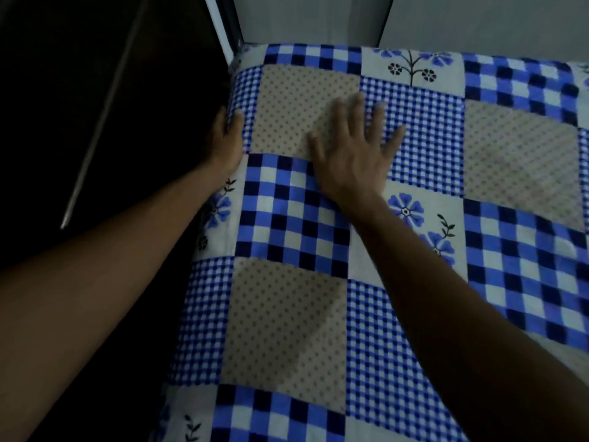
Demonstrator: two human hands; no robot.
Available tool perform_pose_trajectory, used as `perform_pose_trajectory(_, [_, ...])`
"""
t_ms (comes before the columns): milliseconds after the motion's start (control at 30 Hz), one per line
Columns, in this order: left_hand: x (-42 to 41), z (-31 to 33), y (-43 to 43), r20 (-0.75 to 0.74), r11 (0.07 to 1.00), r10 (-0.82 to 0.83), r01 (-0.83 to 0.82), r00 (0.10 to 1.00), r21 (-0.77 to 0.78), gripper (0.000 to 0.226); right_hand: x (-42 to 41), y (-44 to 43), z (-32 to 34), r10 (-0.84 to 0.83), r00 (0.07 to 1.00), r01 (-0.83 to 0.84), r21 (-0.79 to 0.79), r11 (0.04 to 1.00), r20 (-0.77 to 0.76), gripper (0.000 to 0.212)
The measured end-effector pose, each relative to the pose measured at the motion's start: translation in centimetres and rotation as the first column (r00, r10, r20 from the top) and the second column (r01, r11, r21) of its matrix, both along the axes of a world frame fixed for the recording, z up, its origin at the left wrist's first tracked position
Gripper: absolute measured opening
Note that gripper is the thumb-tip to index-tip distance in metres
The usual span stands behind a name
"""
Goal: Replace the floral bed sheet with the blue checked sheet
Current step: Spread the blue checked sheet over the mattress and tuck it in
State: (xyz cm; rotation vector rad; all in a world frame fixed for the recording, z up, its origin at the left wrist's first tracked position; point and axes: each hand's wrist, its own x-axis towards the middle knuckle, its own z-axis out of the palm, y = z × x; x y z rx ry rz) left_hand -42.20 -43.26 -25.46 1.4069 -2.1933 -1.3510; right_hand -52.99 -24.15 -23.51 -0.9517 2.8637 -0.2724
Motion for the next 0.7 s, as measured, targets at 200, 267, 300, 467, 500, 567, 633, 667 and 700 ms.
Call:
perform_pose_trajectory(200, [5.6, 0.5, 2.8, -0.14, 0.966, 0.255, -0.244, 0.957, 0.089, 0.051, 10.4, -4.6, 0.1, 0.312, 0.949, -0.305, -0.117, 0.945, 0.051, 0.061])
perform_pose_trajectory(267, [7.3, 1.2, 4.1, -0.193, 0.957, 0.289, -0.283, 0.938, 0.057, 0.052, 13.0, -4.2, 0.7, 0.445, 0.893, -0.433, -0.139, 0.891, 0.072, 0.059])
perform_pose_trajectory(300, [8.2, 1.5, 4.9, -0.207, 0.962, 0.268, -0.273, 0.941, 0.004, 0.054, 13.6, -3.6, 1.1, 0.506, 0.857, -0.483, -0.184, 0.856, 0.101, 0.058])
perform_pose_trajectory(467, [11.1, 3.0, 10.6, -0.179, 0.946, -0.04, -0.02, 0.983, -0.322, 0.054, 10.5, 5.3, 2.3, 0.292, 0.956, -0.276, -0.357, 0.892, -0.012, 0.041])
perform_pose_trajectory(500, [11.5, 3.4, 11.7, -0.16, 0.924, -0.103, 0.035, 0.982, -0.381, 0.054, 8.9, 7.9, 2.6, 0.214, 0.976, -0.212, -0.298, 0.931, -0.028, 0.044])
perform_pose_trajectory(567, [12.3, 3.7, 13.8, -0.1, 0.865, -0.227, 0.153, 0.969, -0.478, 0.055, 6.2, 12.8, 3.1, 0.058, 0.998, -0.052, -0.134, 0.99, 0.036, 0.055])
perform_pose_trajectory(633, [13.4, 3.8, 16.0, -0.027, 0.833, -0.293, 0.242, 0.956, -0.498, 0.051, 5.8, 16.2, 3.1, -0.056, 0.991, 0.056, 0.0, 0.998, 0.122, 0.065])
perform_pose_trajectory(667, [14.0, 4.1, 17.1, 0.009, 0.833, -0.31, 0.276, 0.951, -0.479, 0.049, 6.7, 17.2, 2.8, -0.058, 0.99, 0.052, 0.052, 0.997, 0.13, 0.069])
perform_pose_trajectory(700, [14.7, 4.2, 18.1, 0.042, 0.836, -0.324, 0.306, 0.945, -0.455, 0.05, 8.3, 17.7, 2.3, -0.023, 0.992, 0.011, 0.092, 0.996, 0.124, 0.072])
